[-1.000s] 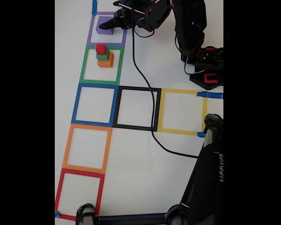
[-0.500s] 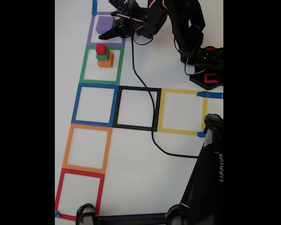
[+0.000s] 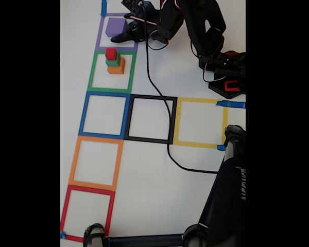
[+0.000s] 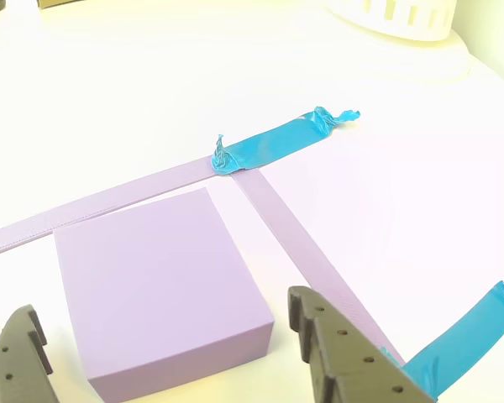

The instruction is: Tower of hanoi

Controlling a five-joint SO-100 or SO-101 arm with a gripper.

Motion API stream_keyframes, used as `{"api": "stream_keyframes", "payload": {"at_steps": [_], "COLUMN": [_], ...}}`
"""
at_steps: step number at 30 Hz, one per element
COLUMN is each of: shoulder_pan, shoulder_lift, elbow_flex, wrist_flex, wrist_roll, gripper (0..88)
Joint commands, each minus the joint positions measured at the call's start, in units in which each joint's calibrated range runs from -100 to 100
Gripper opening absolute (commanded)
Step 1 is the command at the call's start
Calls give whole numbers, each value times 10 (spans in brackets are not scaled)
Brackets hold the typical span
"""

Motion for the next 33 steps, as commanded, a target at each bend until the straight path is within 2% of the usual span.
{"api": "stream_keyframes", "payload": {"at_steps": [1, 26, 33], "shoulder_pan": [6, -20, -34], "shoulder_lift": [-1, 1, -68], "elbow_flex": [-17, -26, -26], "wrist_flex": [-16, -4, 67], "wrist_roll": [0, 0, 0], "gripper": [316, 169, 170]}}
